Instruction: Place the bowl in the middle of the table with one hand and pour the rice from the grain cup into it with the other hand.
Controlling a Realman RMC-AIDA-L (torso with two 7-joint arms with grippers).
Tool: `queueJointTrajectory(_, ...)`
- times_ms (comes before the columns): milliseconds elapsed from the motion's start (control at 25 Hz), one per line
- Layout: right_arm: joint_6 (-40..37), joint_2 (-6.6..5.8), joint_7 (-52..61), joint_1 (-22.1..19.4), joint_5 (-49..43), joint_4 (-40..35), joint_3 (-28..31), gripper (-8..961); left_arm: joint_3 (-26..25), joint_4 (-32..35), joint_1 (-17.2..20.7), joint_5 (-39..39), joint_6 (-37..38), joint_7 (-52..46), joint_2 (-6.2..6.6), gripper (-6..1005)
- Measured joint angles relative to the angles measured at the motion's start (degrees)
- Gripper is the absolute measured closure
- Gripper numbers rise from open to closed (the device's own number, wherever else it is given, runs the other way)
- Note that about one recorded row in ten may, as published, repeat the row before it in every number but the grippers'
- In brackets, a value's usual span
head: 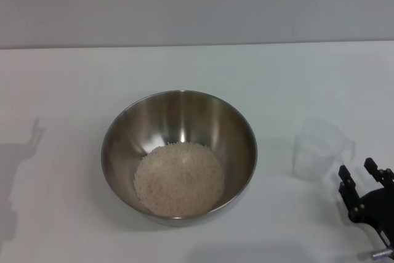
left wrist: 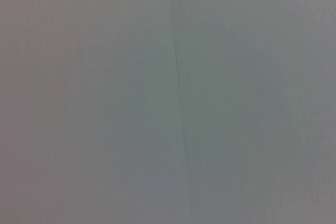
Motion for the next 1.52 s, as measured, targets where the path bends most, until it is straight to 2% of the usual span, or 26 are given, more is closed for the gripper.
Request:
queueJointTrajectory(240,-6.95,0.07,-0.05,-4.30,0.63,0.04,0.04,430,0.03,-0.04,0.29,0.00,0.00,0.00,0.00,130)
queueJointTrajectory(360,-12.52,-0.17,0.38,-7.15,5.21,-0.42,1.91,419,0.19,-0.06,0.49,0.00,0.00,0.00,0.00,130)
queueJointTrajectory(600,-19.77,-0.23,1.99,-8.46,14.34,-1.80,2.47,395,0.24,-0.01,0.55,0.00,0.00,0.00,0.00,130)
queueJointTrajectory(760,-27.46,-0.30,9.96,-9.20,18.97,-3.85,2.59,380,0.40,-0.18,1.02,0.00,0.00,0.00,0.00,130)
queueJointTrajectory(920,-28.54,-0.28,10.55,-8.95,19.59,-4.00,2.60,364,0.44,-0.42,1.65,0.00,0.05,-0.13,0.00,130)
queueJointTrajectory(1120,-28.29,-0.22,10.40,-8.35,19.69,-4.03,2.61,214,0.53,-0.05,1.95,0.00,0.13,-1.08,0.00,130)
queueJointTrajectory(1520,-29.09,-0.29,10.44,-7.95,20.39,-4.05,2.54,214,0.54,0.25,2.11,0.00,-0.36,-0.91,0.00,130)
